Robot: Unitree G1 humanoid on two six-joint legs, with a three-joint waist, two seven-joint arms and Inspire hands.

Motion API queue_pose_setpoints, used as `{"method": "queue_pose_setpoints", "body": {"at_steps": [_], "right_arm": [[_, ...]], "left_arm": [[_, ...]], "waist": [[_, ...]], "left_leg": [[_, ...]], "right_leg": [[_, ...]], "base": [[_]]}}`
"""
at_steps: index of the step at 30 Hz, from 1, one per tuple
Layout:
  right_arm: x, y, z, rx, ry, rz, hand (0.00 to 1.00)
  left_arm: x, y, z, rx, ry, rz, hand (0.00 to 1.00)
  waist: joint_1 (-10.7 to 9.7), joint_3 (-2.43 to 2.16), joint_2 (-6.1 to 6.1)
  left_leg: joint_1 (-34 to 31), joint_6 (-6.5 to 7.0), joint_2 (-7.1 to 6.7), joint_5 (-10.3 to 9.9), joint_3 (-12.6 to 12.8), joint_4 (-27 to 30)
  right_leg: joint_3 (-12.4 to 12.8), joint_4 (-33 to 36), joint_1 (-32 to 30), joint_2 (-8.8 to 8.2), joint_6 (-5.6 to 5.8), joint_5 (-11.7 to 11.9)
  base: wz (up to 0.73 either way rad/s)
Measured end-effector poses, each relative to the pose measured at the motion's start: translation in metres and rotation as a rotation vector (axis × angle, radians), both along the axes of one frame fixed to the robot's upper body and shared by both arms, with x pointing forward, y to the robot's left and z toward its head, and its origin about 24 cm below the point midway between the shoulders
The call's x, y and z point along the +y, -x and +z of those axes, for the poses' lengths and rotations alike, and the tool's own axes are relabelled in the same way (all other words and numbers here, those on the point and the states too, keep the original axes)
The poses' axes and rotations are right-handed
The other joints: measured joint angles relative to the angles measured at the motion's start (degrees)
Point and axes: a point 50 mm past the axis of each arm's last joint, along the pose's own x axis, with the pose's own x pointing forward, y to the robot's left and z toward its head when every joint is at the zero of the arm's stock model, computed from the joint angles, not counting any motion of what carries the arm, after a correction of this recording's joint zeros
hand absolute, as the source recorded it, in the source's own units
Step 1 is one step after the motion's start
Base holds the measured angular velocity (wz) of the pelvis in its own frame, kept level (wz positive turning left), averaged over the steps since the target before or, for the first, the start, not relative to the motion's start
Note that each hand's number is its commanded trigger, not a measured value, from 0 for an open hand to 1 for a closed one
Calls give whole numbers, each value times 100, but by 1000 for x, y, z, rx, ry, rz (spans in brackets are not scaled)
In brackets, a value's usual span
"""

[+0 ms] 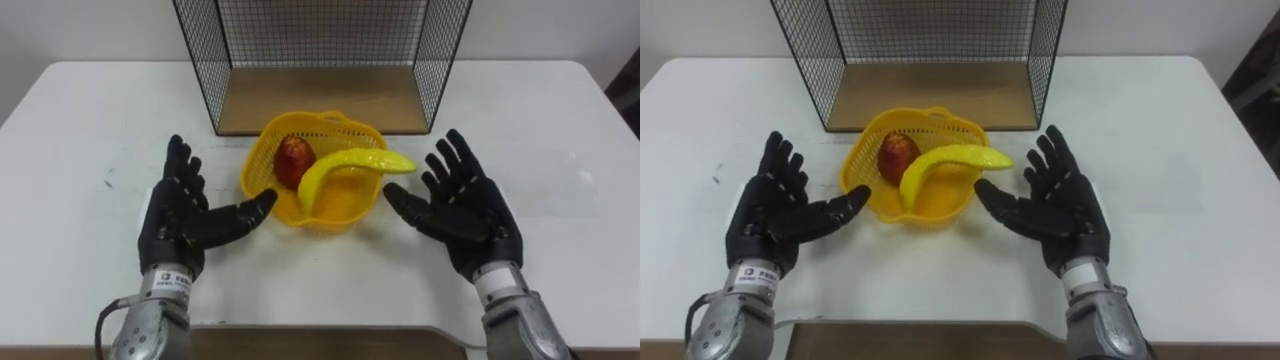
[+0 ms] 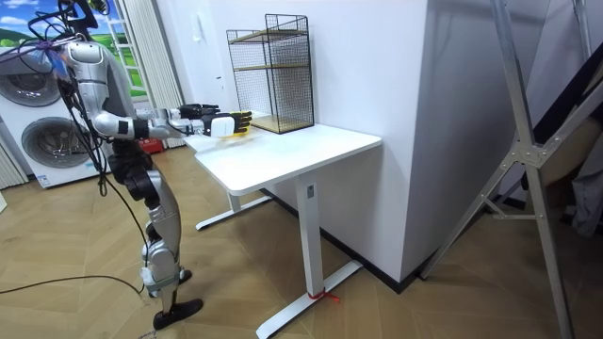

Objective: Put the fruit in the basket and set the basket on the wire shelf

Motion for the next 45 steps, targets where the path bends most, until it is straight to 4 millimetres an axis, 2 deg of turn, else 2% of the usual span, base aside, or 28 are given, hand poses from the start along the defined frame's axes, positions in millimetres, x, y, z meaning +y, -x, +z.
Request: {"method": "queue_pose_setpoints", "body": {"at_steps": [11, 21, 30, 38, 45], "right_arm": [[7, -1, 0, -4, -19, 34, 0], [11, 2, -11, 43, -23, 58, 0], [23, 5, -20, 78, -27, 123, 0], [37, -4, -12, 28, -22, 201, 0], [37, -6, -11, 20, -5, 207, 0]], "left_arm": [[-6, 2, -8, 38, 5, -60, 0], [-9, 3, -13, 57, 15, -76, 0], [-24, 4, -14, 60, 49, -167, 0], [-38, 3, -10, 39, 71, -239, 0], [-42, 0, -3, 6, 73, -256, 0]], "waist": [[5, -23, -84], [-6, -20, -88], [-23, -19, -75], [-131, -23, -64], [-144, -19, -70]], "left_leg": [[-25, 3, 0, 2, 7, 17], [-13, 3, 4, 2, 19, 21], [-40, 3, 4, 2, 45, 25], [-46, 3, 6, 2, 44, 23], [-33, 3, 6, 2, 44, 7]], "right_leg": [[4, 11, -19, -1, 0, 0], [2, 11, 7, 1, 0, 0], [20, 8, 0, 0, 0, 1], [20, 12, -43, 1, -1, 2], [34, 2, -47, 2, 0, 2]], "base": [[0], [0], [0], [0], [0]]}}
